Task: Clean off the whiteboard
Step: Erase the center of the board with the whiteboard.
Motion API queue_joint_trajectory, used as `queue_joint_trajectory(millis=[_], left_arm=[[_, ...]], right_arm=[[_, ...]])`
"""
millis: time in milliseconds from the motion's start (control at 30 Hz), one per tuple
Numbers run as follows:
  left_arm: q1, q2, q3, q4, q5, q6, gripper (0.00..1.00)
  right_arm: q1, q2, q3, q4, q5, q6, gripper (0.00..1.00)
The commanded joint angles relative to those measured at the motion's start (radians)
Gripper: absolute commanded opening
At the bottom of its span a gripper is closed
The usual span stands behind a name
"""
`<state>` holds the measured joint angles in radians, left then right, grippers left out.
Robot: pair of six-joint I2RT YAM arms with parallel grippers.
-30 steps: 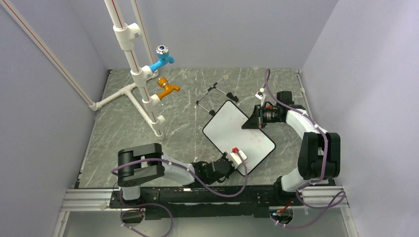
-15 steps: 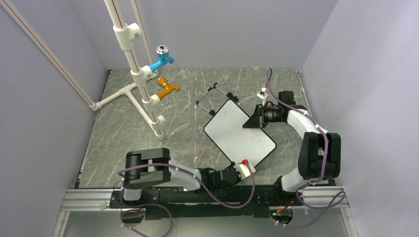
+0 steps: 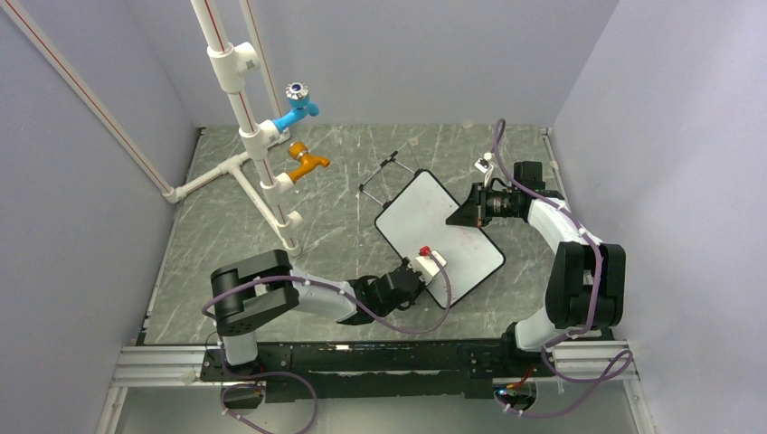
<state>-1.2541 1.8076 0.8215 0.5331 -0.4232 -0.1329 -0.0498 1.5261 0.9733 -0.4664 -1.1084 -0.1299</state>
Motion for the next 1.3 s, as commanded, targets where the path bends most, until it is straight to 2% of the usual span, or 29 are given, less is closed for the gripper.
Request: queue_joint_trajectory(millis=[0, 233, 400, 533, 700, 833, 967, 1133, 1267], left_arm=[[-0.009, -0.019, -0.057, 0.104, 0.025, 0.086, 0.00], [-0.167, 0.054, 0.005, 0.179, 0.107, 0.213, 0.00], [-0.205, 0.101, 0.088, 0.124, 0.153, 0.245, 0.00], [-0.205, 0.129, 0.143, 0.050, 0.125, 0.243, 0.00], [-0.139, 0.161, 0.236, -0.132, -0.019, 0.147, 0.00], [-0.040, 0.119, 0.186, -0.150, -0.083, 0.004, 0.00], [0.024, 0.072, 0.131, -0.119, -0.096, -0.050, 0.00], [0.039, 0.029, 0.071, -0.058, -0.097, -0.064, 0.00], [0.030, 0.004, -0.016, 0.132, -0.008, -0.024, 0.00]], right_arm=[[0.024, -0.018, -0.016, -0.077, -0.109, -0.038, 0.00], [0.025, -0.018, -0.018, -0.072, -0.103, -0.035, 0.00], [0.023, -0.018, -0.018, -0.074, -0.103, -0.036, 0.00], [0.023, -0.020, -0.016, -0.077, -0.108, -0.039, 0.00], [0.021, -0.022, -0.016, -0.078, -0.109, -0.039, 0.00], [0.022, -0.022, -0.017, -0.077, -0.111, -0.037, 0.00], [0.022, -0.023, -0.016, -0.079, -0.111, -0.039, 0.00], [0.022, -0.021, -0.016, -0.076, -0.109, -0.037, 0.00], [0.022, -0.019, -0.019, -0.069, -0.104, -0.030, 0.00]])
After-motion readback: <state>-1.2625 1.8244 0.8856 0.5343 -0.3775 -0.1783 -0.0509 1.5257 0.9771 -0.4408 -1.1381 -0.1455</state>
